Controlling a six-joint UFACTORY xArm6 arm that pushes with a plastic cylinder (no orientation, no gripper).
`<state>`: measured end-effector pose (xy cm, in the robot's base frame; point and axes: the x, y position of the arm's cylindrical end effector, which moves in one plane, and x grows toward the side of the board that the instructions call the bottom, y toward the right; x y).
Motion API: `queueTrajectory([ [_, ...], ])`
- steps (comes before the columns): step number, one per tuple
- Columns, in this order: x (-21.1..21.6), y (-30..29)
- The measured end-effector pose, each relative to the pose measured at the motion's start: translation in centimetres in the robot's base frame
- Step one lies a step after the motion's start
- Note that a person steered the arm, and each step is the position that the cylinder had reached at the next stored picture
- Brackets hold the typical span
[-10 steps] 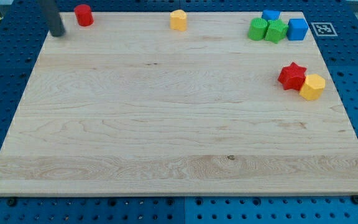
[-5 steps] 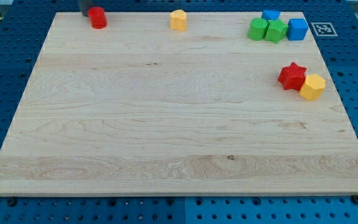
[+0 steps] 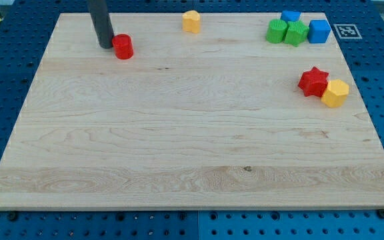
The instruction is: Push the red circle towards the center right
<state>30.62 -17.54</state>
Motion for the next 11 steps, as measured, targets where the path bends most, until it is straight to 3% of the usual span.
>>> queueTrajectory([
  [2,2.6,2.5],
  [4,-0.4,-2.5],
  [5,-0.8,-2.2],
  [6,-0.8,0.5],
  [8,4.4,9.9],
  [9,4.8,14.2],
  [11,2.5,11.2],
])
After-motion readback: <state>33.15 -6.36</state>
